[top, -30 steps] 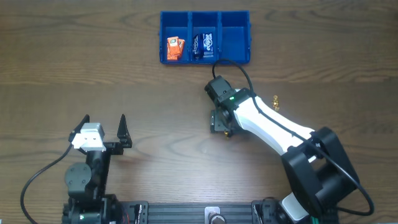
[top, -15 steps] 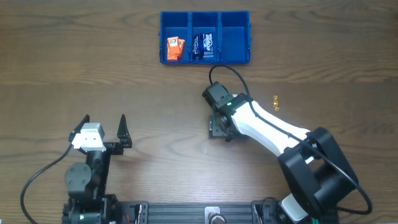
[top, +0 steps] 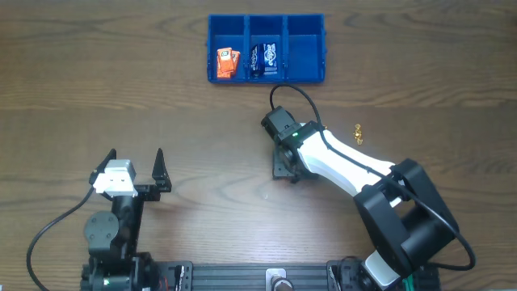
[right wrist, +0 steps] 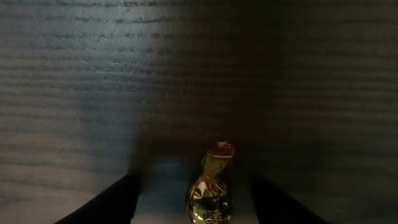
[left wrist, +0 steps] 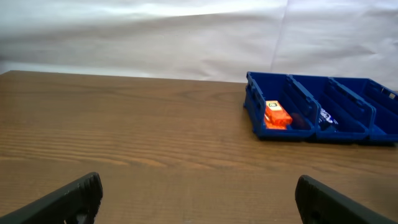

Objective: Sort Candies Into Trays

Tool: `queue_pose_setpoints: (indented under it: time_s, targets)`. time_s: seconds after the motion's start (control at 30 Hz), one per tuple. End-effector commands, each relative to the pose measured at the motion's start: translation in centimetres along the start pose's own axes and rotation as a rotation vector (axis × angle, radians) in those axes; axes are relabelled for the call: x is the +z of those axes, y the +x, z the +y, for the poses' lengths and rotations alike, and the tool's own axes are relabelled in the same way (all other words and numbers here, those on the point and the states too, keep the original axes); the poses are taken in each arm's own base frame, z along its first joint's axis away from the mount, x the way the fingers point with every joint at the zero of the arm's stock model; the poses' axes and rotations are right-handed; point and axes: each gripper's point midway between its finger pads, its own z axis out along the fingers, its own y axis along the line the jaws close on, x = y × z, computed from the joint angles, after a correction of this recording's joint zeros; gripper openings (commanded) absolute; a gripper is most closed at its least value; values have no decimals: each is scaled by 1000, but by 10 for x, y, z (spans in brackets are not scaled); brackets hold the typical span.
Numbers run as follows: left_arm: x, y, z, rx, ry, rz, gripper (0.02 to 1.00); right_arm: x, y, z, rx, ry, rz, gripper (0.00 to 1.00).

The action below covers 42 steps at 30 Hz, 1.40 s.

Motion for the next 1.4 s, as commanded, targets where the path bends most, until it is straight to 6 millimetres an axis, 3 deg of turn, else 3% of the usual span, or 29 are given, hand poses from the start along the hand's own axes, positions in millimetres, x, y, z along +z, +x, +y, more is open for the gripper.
queue_pose_setpoints:
  time_s: [0.03,0.6,1.03,1.2,1.4]
  targets:
    - [1,16,-3,6,20,48,996,5,2,-4,13,21,11,511]
    - [1,16,-3,6,20,48,996,5,2,-9,28,27,19,290]
    - [1,16,-3,6,20,48,998,-3,-3,-6,36,9,-9,224]
    - [1,16,-3,6,20,48,998,-30,-23,-6,26,8,-103,220]
    - [1,16,-3,6,20,48,998,-117,-99,-14,21,45,-342,218]
